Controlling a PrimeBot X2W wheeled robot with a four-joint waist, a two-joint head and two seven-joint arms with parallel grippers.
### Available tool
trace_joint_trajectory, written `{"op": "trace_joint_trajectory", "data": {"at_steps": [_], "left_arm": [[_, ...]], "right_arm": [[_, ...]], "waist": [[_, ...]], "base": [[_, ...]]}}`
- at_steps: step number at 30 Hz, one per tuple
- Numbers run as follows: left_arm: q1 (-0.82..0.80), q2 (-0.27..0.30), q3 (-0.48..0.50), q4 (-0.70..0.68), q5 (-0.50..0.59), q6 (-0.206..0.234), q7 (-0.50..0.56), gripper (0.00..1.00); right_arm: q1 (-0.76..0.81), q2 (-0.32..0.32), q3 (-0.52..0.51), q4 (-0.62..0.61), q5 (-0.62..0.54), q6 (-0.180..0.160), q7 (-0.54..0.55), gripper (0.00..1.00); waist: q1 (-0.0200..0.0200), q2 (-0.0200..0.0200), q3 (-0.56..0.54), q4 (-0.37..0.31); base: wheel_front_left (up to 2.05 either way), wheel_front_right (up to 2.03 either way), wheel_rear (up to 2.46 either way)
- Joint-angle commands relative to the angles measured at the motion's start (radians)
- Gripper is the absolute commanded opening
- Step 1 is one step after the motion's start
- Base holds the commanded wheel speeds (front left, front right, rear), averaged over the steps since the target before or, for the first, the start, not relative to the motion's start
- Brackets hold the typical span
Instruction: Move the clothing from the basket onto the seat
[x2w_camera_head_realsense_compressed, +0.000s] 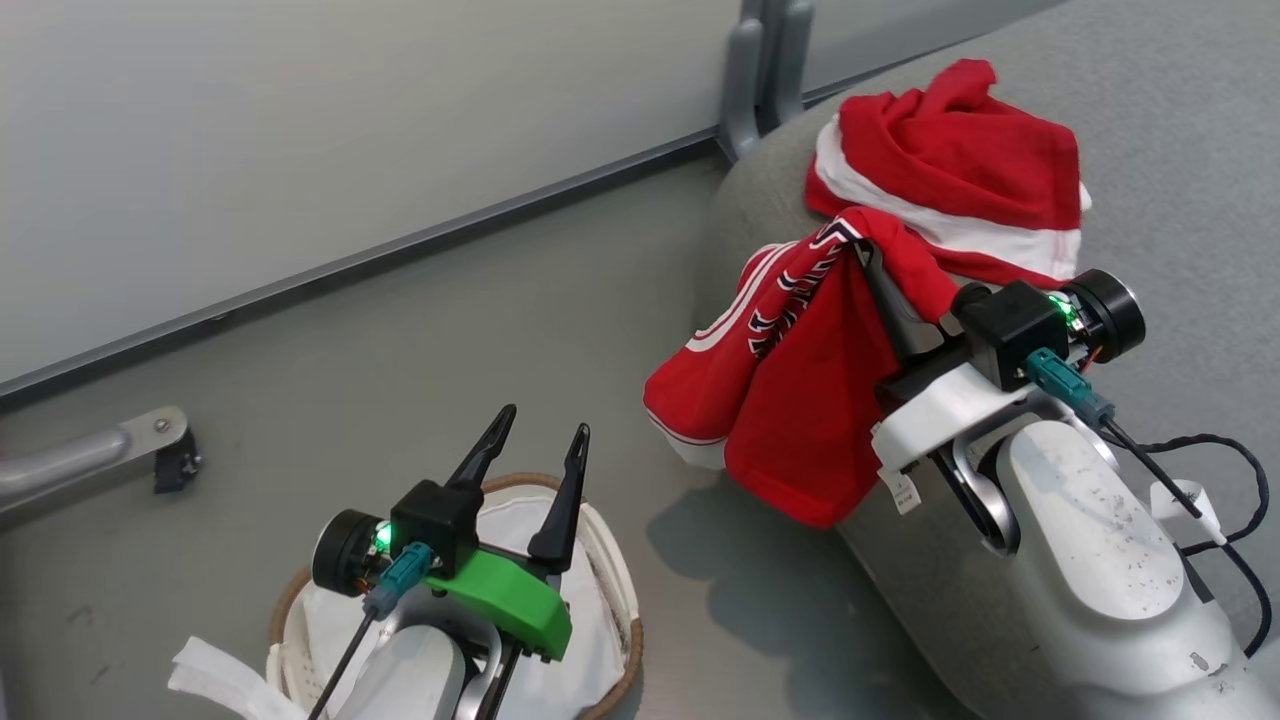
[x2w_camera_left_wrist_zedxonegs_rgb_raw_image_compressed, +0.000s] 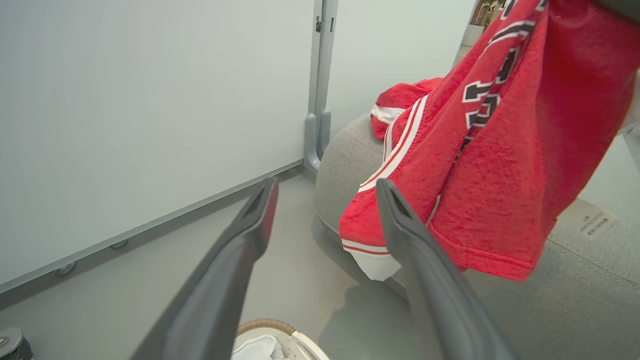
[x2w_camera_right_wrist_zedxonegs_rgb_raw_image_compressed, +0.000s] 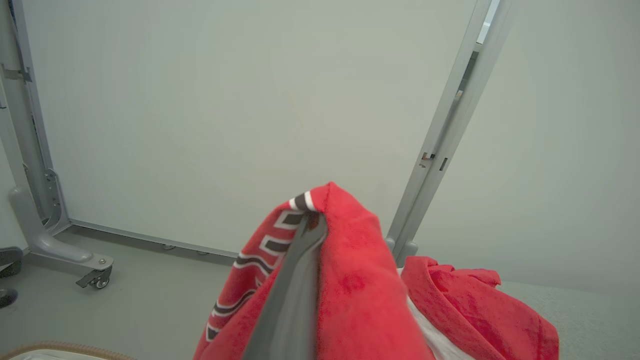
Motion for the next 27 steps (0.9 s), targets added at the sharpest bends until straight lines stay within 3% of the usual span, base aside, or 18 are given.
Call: {"op": "trace_joint_trajectory", "data": {"at_steps": [1, 8, 15, 20, 27], "left_arm": [[-0.018, 0.003, -0.008, 0.001, 0.012, -0.004, -0.001, 1.00], [-0.048, 0.022, -0.045, -0.002, 0.010, -0.004, -0.001, 1.00], [-0.072, 0.036, -0.082, -0.009, 0.001, -0.004, -0.001, 1.00], [-0.089, 0.056, -0.103, -0.024, 0.005, -0.004, -0.001, 1.00], [-0.144, 0.084, -0.127, -0.065, 0.024, -0.004, -0.001, 1.00]], "right_arm": [[-0.008, -0.002, -0.005, -0.005, -0.004, -0.001, -0.002, 0.00], [-0.002, 0.000, -0.036, -0.007, -0.006, -0.001, -0.002, 0.00], [-0.028, -0.016, -0.094, -0.019, -0.014, -0.001, -0.002, 0.00], [-0.121, -0.071, -0.139, -0.029, -0.008, -0.001, -0.002, 0.00], [-0.370, -0.221, -0.218, 0.001, -0.003, -0.001, -0.002, 0.00]], "waist": [[0.0000, -0.0001, 0.046, -0.114], [0.0000, -0.0001, 0.077, -0.188], [0.0000, -0.0001, 0.105, -0.179], [0.0000, -0.0001, 0.148, -0.145], [0.0000, -0.0001, 0.272, -0.078]], "base": [[0.00, 0.00, 0.00], [0.00, 0.00, 0.00], [0.00, 0.00, 0.00], [0.00, 0.00, 0.00], [0.00, 0.00, 0.00]]}}
